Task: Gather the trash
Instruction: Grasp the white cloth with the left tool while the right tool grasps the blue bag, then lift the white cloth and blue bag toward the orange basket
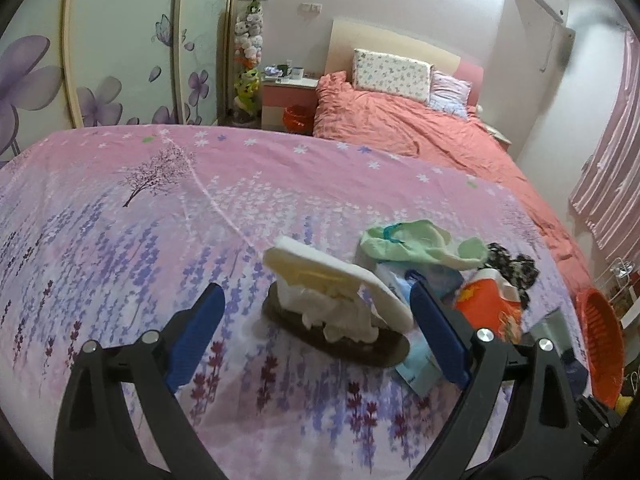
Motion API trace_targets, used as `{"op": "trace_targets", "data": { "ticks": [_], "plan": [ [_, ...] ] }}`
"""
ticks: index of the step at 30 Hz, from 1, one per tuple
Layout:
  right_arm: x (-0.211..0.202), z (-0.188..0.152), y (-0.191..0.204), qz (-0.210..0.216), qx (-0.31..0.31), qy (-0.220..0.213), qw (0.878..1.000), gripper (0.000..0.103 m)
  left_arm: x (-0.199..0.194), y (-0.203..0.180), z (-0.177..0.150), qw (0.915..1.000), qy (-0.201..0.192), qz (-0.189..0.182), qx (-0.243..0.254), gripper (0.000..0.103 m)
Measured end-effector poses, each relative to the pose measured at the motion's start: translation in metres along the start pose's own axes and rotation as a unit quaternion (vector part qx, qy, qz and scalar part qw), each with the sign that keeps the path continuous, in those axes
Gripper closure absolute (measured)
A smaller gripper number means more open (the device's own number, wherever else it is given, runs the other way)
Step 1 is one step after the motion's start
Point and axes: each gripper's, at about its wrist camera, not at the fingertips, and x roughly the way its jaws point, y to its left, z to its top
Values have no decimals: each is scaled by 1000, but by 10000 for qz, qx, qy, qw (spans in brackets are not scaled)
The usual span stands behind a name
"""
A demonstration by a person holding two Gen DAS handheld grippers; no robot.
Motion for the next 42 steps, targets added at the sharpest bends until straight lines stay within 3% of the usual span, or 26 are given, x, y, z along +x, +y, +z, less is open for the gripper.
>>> {"op": "trace_targets", "data": {
  "ticks": [6, 9, 13, 16, 22, 32, 42],
  "plan": [
    [0, 0, 0, 2, 9, 3, 10000, 86, 23, -3, 1, 9995, 269, -34, -135, 12],
    [-1, 0, -2, 17, 19, 3, 10000, 86, 30, -5, -1, 9992, 366, -104, -141, 25],
    [-1, 0, -3, 83, 57, -5, 9999, 86, 33, -8, -1, 9991, 391, -166, 18, 60],
    [-2, 1, -10, 249, 176, 61, 9995, 86, 29, -10, 2, 9993, 307, -193, 134, 69],
    [-15, 6, -27, 610, 532, -74, 9967, 87, 13, -10, 6, 9990, 56, -276, 358, 71],
    [-51, 19, -29, 756, 599, -473, 9942, 87, -32, -13, 15, 9973, -312, -430, 508, 71],
    [-89, 28, -44, 940, 763, -832, 9892, 87, -88, -43, 18, 9919, -644, -745, 803, 71]
  ]
}}
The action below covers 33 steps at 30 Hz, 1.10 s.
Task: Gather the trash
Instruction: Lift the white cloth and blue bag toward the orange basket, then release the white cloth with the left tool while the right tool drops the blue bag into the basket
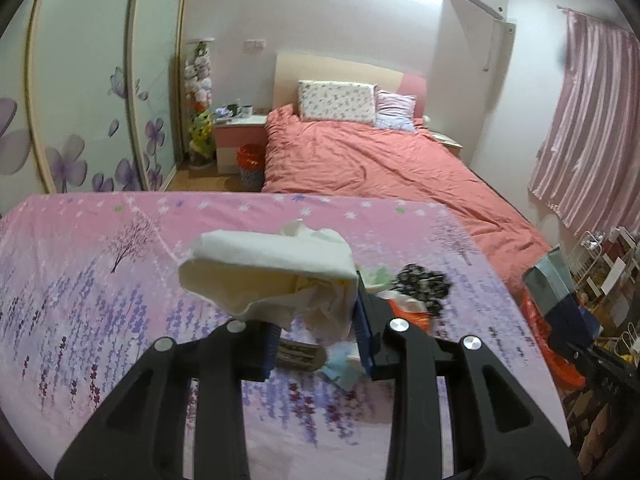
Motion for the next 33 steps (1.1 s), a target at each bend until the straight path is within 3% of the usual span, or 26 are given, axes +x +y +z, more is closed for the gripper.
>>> {"op": "trace_targets", "data": {
  "ticks": [7, 17, 23, 33],
  "plan": [
    [-24, 6, -15, -162, 105, -244, 9995, 87, -15, -40, 3, 9989, -66, -403, 230, 71],
    [-51, 13, -76, -636, 450, -546, 9955, 87, -13, -124, -6, 9915, -5, -1116, 662, 71],
    [-61, 13, -118, -926, 705, -664, 9910, 87, 0, -189, -19, 9819, 163, -1621, 966, 71],
    [-65, 14, -178, -1247, 1123, -729, 9831, 87, 30, -304, -49, 9573, 572, -2420, 1476, 70]
  ]
}}
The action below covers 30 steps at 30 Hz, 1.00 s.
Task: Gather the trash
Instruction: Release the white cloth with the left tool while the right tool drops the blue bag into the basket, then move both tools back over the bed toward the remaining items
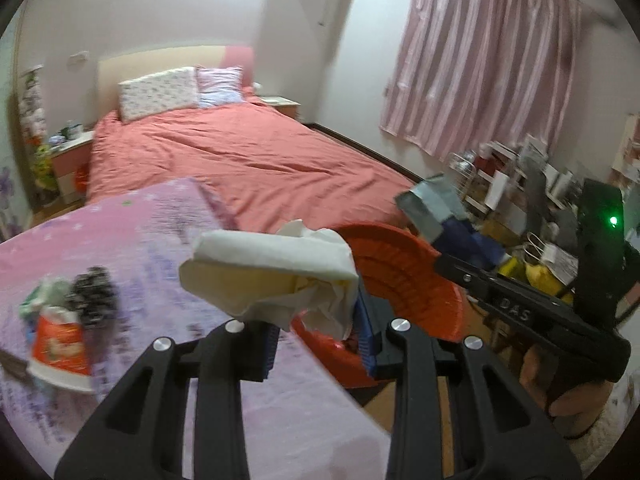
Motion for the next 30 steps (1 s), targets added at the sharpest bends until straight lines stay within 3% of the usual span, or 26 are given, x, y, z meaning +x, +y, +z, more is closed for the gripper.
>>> {"op": "trace_targets", "data": {
  "ticks": [5, 9, 11, 13, 15, 23, 30],
  "plan": [
    [16, 5, -21, -127, 109, 78, 9998, 87, 35, -26, -1, 9995, 212, -181, 157, 67],
    [28, 8, -31, -194, 162, 112, 9996, 85, 72, -42, 1, 9988, 419, -94, 245, 55],
    [35, 7, -35, -206, 178, 179, 9995, 64, 87, -45, 1, 9983, 529, -20, 229, 46],
    [38, 2, -35, -252, 173, 188, 9994, 52, 98, -42, -2, 9978, 622, 70, 200, 41],
    [39, -2, -40, -309, 175, 219, 9991, 49, 101, -34, -6, 9976, 654, 154, 164, 37],
    [39, -16, -41, -376, 300, 363, 9982, 39, 72, 18, -30, 9946, 655, 811, -32, 14],
    [39, -30, -7, -279, -83, 499, 9983, 39, 12, 87, -61, 9846, 561, 1630, -278, 12]
  ]
}}
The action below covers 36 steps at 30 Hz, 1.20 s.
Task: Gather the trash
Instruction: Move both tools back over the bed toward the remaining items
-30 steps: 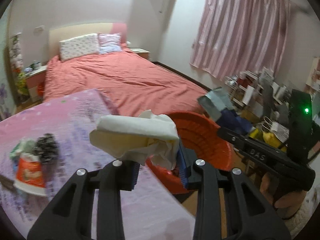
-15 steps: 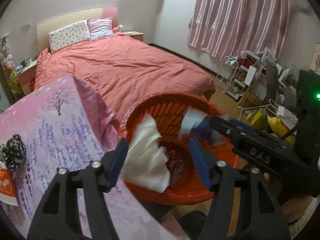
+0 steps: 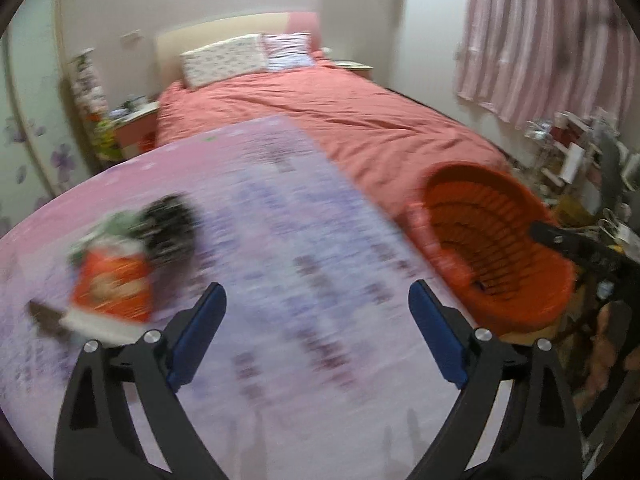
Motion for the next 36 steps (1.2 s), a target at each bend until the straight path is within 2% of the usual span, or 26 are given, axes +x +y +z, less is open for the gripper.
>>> {"op": "trace_targets", "data": {
  "ticks": [6, 8, 12, 16, 20, 22, 24, 27, 31, 36],
  "plan": [
    [-2, -17, 54, 221, -505, 92, 9984, 38, -35, 95, -24, 9941, -127, 821, -695, 12],
    [0, -25, 73, 304, -718, 152, 9968, 36, -40, 129, -30, 9891, -87, 1072, -1005, 12],
    [2, -44, 110, 358, -1195, 224, 9919, 36, -35, 195, -39, 9723, 87, 1567, -1730, 12],
    [7, -57, 135, 365, -1496, 324, 9875, 36, -18, 233, -39, 9590, 376, 1650, -2273, 13],
    [12, -62, 149, 407, -1573, 424, 9858, 36, 3, 247, -35, 9519, 580, 1695, -2487, 18],
    [16, -62, 156, 447, -1568, 467, 9855, 36, 11, 249, -34, 9504, 647, 1683, -2535, 23],
    [18, -64, 163, 484, -1579, 489, 9851, 36, 13, 250, -33, 9503, 671, 1859, -2407, 30],
    [19, -67, 177, 585, -1633, 512, 9835, 36, 10, 252, -37, 9567, 680, 1892, -2105, 40],
    [26, -71, 201, 865, -1597, 648, 9812, 36, -2, 275, -50, 9628, 670, 1826, -1877, 41],
    [32, -80, 243, 1343, -1610, 786, 9746, 36, -13, 292, -64, 9657, 643, 1748, -1807, 39]
  ]
}}
